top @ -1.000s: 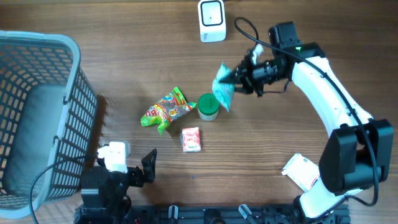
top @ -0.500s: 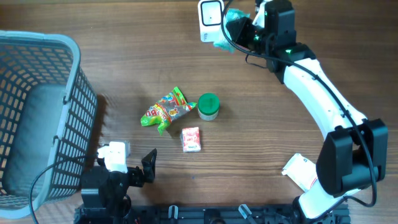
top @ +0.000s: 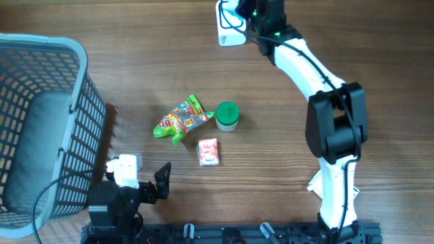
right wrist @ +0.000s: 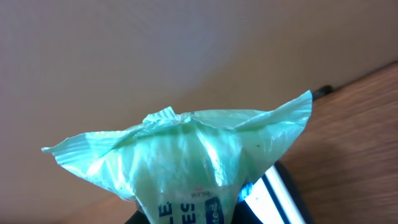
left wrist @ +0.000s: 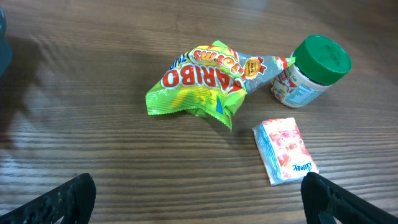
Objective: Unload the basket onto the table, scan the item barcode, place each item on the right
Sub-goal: 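Carry wipes pack right and drop it at the table's right edge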
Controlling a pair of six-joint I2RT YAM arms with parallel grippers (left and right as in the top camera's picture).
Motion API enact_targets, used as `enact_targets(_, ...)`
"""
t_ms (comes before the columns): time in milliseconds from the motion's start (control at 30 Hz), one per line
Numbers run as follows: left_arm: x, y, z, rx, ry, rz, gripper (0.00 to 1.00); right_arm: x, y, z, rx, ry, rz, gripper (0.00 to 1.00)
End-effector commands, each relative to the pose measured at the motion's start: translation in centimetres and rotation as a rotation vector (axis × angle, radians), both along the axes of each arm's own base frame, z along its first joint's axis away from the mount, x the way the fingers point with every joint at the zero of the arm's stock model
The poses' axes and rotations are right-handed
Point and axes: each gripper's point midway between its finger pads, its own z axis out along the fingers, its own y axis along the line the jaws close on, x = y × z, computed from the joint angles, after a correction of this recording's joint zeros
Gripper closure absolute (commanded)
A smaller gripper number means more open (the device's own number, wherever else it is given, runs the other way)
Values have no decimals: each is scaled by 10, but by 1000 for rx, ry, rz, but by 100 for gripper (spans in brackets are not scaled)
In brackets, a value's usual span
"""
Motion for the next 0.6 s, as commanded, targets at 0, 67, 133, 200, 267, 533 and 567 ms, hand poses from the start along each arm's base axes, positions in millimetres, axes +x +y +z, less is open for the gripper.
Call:
enact_targets(0, 0, -2, 2, 7, -14, -21, 0, 14, -5, -7, 132, -4, -128, 95)
enact_targets(67, 0, -2, 2, 7, -14, -21, 0, 15, 3, -24, 191, 27, -120, 95)
enact_targets(133, 0, -2, 2, 7, -14, -21, 0, 13, 10, -39, 202, 60, -107, 95)
enact_targets(200, 0, -2, 2, 7, -14, -21, 0, 11, 14, -47, 194, 81, -100, 95)
enact_targets(267, 0, -2, 2, 7, -14, -21, 0, 10, 22, -39, 184, 87, -46, 95)
enact_targets(533, 0, -2, 2, 7, -14, -21, 0, -53, -171, 66, -125, 344, -446, 96)
enact_targets(567, 0, -2, 2, 7, -14, -21, 0, -73, -232, 52, -187, 442, -580, 95)
